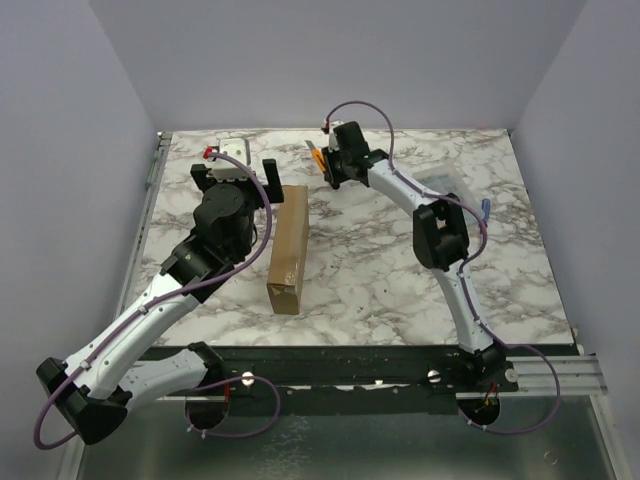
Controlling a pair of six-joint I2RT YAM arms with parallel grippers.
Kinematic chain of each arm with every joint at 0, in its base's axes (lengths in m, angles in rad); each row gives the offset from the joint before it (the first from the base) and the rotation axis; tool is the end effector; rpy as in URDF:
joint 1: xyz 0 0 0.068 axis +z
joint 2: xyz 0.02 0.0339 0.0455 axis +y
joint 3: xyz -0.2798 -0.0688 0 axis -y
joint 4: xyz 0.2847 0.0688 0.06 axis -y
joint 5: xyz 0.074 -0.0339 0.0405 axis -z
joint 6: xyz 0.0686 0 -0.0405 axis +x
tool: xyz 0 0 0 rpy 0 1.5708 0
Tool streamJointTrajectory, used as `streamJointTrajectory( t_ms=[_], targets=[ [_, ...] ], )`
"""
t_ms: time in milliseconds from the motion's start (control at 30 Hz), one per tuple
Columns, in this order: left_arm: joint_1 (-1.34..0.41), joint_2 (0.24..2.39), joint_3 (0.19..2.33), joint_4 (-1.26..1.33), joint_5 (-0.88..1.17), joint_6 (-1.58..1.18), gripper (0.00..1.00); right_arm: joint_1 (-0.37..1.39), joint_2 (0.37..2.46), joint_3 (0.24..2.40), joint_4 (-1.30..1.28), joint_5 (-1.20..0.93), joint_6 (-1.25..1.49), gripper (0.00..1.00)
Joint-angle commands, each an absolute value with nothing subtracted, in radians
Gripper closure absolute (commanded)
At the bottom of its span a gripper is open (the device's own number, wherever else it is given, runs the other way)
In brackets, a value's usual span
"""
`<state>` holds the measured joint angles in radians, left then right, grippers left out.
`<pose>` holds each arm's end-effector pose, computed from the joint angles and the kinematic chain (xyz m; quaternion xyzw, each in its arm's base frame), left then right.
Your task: Unpack the express box
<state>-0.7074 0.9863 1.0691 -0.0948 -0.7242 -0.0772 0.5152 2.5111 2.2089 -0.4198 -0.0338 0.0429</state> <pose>0.2346 -0.1408 0.4287 -0.0306 0.7096 -0.0184 0.7037 0.5581 0.3187 0.1568 -0.2199 0.8842 0.1282 0.3915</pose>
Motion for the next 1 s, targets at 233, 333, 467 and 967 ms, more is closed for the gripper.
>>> streamJointTrajectory(
  t_ms=[233,333,467,967],
  targets=[
    [-0.680,0.974,1.059,-0.053,-0.711,-0.097,0.01,0.517,2.119,1.872,-0.325,0.056,0.101,0.99],
    [-0.676,0.975,1.054,-0.052,-0.687,-0.109,0.01,0.517,1.998,1.708,-0.293,0.069,0.122,0.99],
    [-0.674,0.983,1.051,-0.053,-0.661,-0.120,0.01,0.517,1.830,1.488,-0.255,0.098,0.146,0.99],
    [-0.649,1.026,1.152,-0.173,-0.276,-0.347,0.01,0.517,1.128,0.919,-0.206,0.207,0.230,0.99]
  ],
)
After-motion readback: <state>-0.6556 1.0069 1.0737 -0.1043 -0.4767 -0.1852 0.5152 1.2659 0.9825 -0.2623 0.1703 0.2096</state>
